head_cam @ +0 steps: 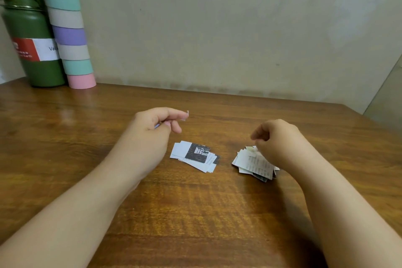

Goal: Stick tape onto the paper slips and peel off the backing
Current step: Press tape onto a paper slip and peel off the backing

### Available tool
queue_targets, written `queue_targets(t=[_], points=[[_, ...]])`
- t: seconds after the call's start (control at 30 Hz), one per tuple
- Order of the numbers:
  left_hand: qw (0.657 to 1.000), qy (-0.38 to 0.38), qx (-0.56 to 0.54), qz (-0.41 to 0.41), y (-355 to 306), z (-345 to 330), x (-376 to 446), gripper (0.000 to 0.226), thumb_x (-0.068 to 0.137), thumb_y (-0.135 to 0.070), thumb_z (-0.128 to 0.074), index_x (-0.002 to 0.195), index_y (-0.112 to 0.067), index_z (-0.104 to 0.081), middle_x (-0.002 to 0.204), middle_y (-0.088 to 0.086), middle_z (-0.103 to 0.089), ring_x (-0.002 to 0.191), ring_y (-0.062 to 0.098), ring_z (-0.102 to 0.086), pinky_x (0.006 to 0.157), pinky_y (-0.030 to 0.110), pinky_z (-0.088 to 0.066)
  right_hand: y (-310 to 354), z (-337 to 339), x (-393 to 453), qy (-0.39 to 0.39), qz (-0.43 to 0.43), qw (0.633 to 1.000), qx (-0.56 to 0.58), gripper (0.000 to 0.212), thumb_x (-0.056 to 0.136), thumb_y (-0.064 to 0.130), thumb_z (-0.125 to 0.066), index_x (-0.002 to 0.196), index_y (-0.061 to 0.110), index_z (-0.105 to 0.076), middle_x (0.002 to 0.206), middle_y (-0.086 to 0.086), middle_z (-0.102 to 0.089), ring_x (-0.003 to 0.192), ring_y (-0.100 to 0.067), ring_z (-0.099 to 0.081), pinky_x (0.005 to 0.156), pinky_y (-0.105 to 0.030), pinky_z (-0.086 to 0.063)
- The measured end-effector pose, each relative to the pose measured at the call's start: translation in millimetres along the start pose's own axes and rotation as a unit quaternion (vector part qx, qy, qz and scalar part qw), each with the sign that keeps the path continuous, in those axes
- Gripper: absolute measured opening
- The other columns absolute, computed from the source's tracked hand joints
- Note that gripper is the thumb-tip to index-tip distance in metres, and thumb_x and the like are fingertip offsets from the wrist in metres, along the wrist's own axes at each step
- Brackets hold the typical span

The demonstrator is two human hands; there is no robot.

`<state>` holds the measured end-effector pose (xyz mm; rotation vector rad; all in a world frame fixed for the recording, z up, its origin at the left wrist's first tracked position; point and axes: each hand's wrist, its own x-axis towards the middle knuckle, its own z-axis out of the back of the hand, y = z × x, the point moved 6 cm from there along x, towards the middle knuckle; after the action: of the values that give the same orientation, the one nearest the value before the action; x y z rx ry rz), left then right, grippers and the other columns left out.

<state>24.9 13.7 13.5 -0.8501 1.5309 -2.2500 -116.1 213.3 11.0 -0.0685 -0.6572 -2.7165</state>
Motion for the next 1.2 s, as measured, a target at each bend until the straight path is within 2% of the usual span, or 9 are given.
queue_targets(t=[0.1, 0.2, 0.33, 0.6, 0.8, 0.93, 1.0, 1.1, 1.2], points=[[1.000, -0.002, 0.002, 0.006, 0, 0, -1, 0.049, 0.094, 0.000, -0.038, 0.084, -0.035, -0.070, 0.074, -0.015, -0.059, 0.046, 0.002, -0.037, 0.049, 0.022, -0.028, 31, -9, -11, -0.037, 0.102, 0.993, 0.048, 0.019, 0.091, 0.018, -0.051, 0.101, 0.024, -0.066, 0.098, 0.007, -0.061, 0.082, -0.009, -0.052, 0.066, -0.018, -0.036], [1.000, -0.005, 0.013, 0.019, 0, -1, -4, 0.046, 0.094, -0.003, -0.039, 0.082, -0.035, -0.070, 0.079, -0.012, -0.061, 0.044, 0.000, -0.039, 0.049, 0.020, -0.031, 58, -38, -23, -0.014, 0.195, 0.981, 0.016, 0.028, 0.093, 0.034, -0.054, 0.117, 0.021, -0.061, 0.108, 0.005, -0.055, 0.100, -0.012, -0.049, 0.078, -0.018, -0.034], [0.999, -0.007, 0.021, 0.028, -4, -2, -5, 0.043, 0.093, -0.005, -0.042, 0.080, -0.035, -0.069, 0.078, -0.018, -0.061, 0.044, -0.004, -0.044, 0.052, 0.019, -0.033, 60, -64, -19, 0.019, 0.191, 0.981, -0.033, 0.036, 0.091, 0.044, -0.053, 0.120, 0.023, -0.057, 0.112, 0.004, -0.049, 0.110, -0.018, -0.041, 0.094, -0.030, -0.037], [0.999, 0.001, 0.024, 0.026, -7, -2, -9, 0.036, 0.093, -0.010, -0.046, 0.083, -0.034, -0.071, 0.080, -0.017, -0.063, 0.048, -0.005, -0.045, 0.059, 0.022, -0.038, 66, -57, -19, -0.008, 0.194, 0.980, 0.031, 0.019, 0.082, 0.033, -0.068, 0.086, 0.026, -0.051, 0.087, 0.013, -0.048, 0.090, -0.011, -0.045, 0.072, -0.025, -0.034], [1.000, -0.005, 0.012, 0.028, -9, 2, -7, 0.033, 0.092, -0.010, -0.049, 0.082, -0.033, -0.071, 0.079, -0.016, -0.062, 0.050, -0.002, -0.046, 0.055, 0.022, -0.034, 58, -31, -20, -0.028, 0.146, 0.980, 0.135, 0.015, 0.083, 0.023, -0.068, 0.073, 0.025, -0.058, 0.073, 0.008, -0.064, 0.066, -0.006, -0.055, 0.052, -0.018, -0.039], [0.999, -0.009, 0.014, 0.031, -7, 6, -5, 0.029, 0.090, -0.011, -0.052, 0.083, -0.032, -0.071, 0.069, -0.023, -0.064, 0.050, 0.006, -0.040, 0.049, 0.020, -0.036, 52, -21, -29, 0.154, 0.082, 0.957, 0.231, 0.012, 0.085, 0.021, -0.070, 0.073, 0.017, -0.068, 0.057, 0.005, -0.066, 0.054, -0.008, -0.056, 0.061, -0.025, -0.047], [0.999, -0.004, 0.029, 0.037, -7, 5, -6, 0.028, 0.090, -0.012, -0.053, 0.084, -0.033, -0.071, 0.079, -0.027, -0.067, 0.058, 0.007, -0.048, 0.048, 0.018, -0.037, 55, -22, -40, 0.233, 0.081, 0.950, 0.190, 0.012, 0.085, 0.023, -0.069, 0.076, 0.016, -0.071, 0.057, 0.007, -0.067, 0.053, -0.004, -0.058, 0.058, -0.018, -0.047], [0.998, 0.002, 0.041, 0.045, -7, 4, -7, 0.028, 0.090, -0.012, -0.053, 0.085, -0.034, -0.070, 0.093, -0.023, -0.067, 0.071, 0.012, -0.056, 0.047, 0.012, -0.040, 61, -30, -49, 0.247, 0.097, 0.962, 0.065, 0.013, 0.082, 0.032, -0.071, 0.078, 0.019, -0.071, 0.065, 0.006, -0.070, 0.056, -0.001, -0.059, 0.053, -0.016, -0.046], [0.998, 0.028, 0.033, 0.056, -10, 2, -9, 0.028, 0.089, -0.010, -0.053, 0.086, -0.032, -0.071, 0.095, -0.023, -0.066, 0.049, -0.007, -0.050, 0.034, 0.006, -0.032, 64, -40, -50, 0.205, 0.119, 0.971, -0.037, 0.017, 0.075, 0.037, -0.075, 0.074, 0.023, -0.067, 0.070, 0.009, -0.064, 0.060, -0.003, -0.055, 0.051, -0.017, -0.040]])
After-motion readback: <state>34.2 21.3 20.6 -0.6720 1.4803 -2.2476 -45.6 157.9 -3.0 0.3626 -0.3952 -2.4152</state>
